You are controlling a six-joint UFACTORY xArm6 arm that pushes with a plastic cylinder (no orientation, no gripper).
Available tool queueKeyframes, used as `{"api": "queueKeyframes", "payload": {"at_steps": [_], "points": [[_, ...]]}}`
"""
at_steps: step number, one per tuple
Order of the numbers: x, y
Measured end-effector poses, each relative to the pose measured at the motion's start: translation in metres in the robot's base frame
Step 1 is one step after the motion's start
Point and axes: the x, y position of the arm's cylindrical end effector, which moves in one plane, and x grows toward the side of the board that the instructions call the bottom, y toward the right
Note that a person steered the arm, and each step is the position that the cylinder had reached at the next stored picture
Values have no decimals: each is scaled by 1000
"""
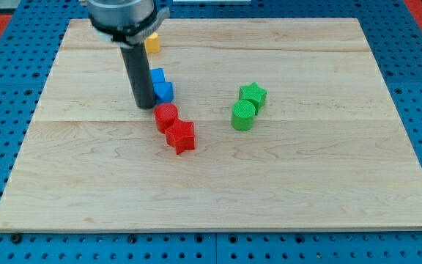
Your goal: Place the blue triangle at the right side of the green star
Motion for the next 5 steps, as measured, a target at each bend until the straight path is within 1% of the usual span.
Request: {"api": "queueKeyframes", "payload": {"at_steps": [2, 3, 4, 5], "points": [[-39, 39], [-42, 73], [-43, 59], [-21, 116]]}}
